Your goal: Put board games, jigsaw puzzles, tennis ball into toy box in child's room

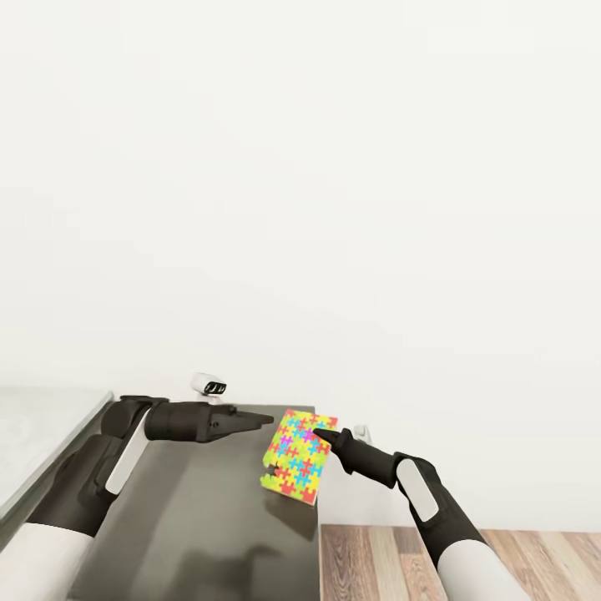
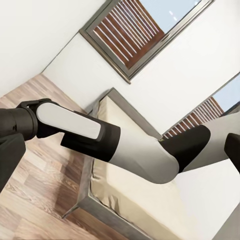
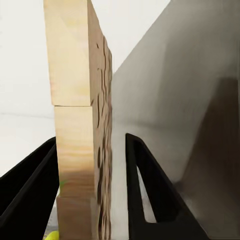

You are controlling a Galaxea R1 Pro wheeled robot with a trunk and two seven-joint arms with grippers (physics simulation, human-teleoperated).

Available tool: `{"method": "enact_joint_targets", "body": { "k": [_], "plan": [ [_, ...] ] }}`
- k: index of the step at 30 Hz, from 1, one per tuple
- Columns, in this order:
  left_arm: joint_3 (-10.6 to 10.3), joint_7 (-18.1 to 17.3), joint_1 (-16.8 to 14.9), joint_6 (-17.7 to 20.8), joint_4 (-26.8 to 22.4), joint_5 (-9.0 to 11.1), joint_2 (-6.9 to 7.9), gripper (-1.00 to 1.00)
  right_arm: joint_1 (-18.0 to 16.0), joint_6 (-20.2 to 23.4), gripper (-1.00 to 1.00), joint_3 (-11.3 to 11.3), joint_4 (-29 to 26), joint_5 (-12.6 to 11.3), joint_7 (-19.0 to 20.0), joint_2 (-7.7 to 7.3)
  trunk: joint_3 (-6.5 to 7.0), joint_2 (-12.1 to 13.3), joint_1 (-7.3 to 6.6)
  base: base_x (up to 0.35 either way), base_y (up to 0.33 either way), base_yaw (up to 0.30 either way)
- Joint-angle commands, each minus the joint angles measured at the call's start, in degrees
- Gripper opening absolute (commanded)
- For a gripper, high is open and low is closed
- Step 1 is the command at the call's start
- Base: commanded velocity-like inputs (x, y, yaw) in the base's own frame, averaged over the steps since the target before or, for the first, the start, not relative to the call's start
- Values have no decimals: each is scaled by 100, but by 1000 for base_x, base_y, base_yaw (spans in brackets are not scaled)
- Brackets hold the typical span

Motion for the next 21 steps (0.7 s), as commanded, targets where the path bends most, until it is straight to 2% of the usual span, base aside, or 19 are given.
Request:
{"method": "enact_joint_targets", "body": {
  "k": [1, 11, 16, 21],
  "plan": [
    [-10, -12, -5, 60, 0, 13, 4, 100, -4, 33, -100, -32, 1, 16, 22, 6, 12, 38, -23, 0, 0, 0],
    [-11, -12, -11, 61, 1, 12, -2, 100, 3, 28, -100, -24, 0, 16, 55, 4, 192, 439, -242, -5, 0, 0],
    [-10, -12, -13, 61, 0, 16, 4, 100, 3, 28, -100, -35, 0, 16, 61, 3, 282, 640, -352, -179, 53, 0],
    [-10, -12, -13, 61, 0, 12, 2, 100, 5, 26, -100, -43, 0, 16, 145, 3, 371, 840, -462, -45, 14, 0]
  ]
}}
